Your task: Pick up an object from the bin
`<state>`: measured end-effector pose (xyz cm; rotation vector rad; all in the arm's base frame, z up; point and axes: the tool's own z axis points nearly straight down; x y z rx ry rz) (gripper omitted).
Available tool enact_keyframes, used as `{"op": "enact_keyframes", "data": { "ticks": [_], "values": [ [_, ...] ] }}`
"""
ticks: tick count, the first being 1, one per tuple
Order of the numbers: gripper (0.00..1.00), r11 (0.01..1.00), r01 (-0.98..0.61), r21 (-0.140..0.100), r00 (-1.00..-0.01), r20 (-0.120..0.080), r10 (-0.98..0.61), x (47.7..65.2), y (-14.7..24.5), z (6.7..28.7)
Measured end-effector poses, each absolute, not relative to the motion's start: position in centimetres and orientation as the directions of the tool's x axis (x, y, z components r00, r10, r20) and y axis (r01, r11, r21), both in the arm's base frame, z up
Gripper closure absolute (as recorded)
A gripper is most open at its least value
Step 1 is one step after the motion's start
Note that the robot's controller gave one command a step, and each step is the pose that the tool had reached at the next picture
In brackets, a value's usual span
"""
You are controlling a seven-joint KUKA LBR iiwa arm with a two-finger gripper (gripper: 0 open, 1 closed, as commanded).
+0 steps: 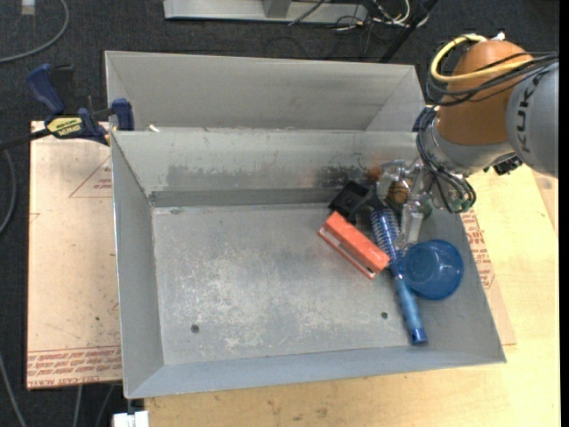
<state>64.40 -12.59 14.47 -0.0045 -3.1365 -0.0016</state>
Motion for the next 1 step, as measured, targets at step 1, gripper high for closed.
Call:
{"op": "enact_keyframes", "data": {
  "ticks": [1],
  "values": [
    [0.00,1.000,0.001,0.000,-1.000,-0.002,0.001,64.56,-12.57,15.00]
  ]
}}
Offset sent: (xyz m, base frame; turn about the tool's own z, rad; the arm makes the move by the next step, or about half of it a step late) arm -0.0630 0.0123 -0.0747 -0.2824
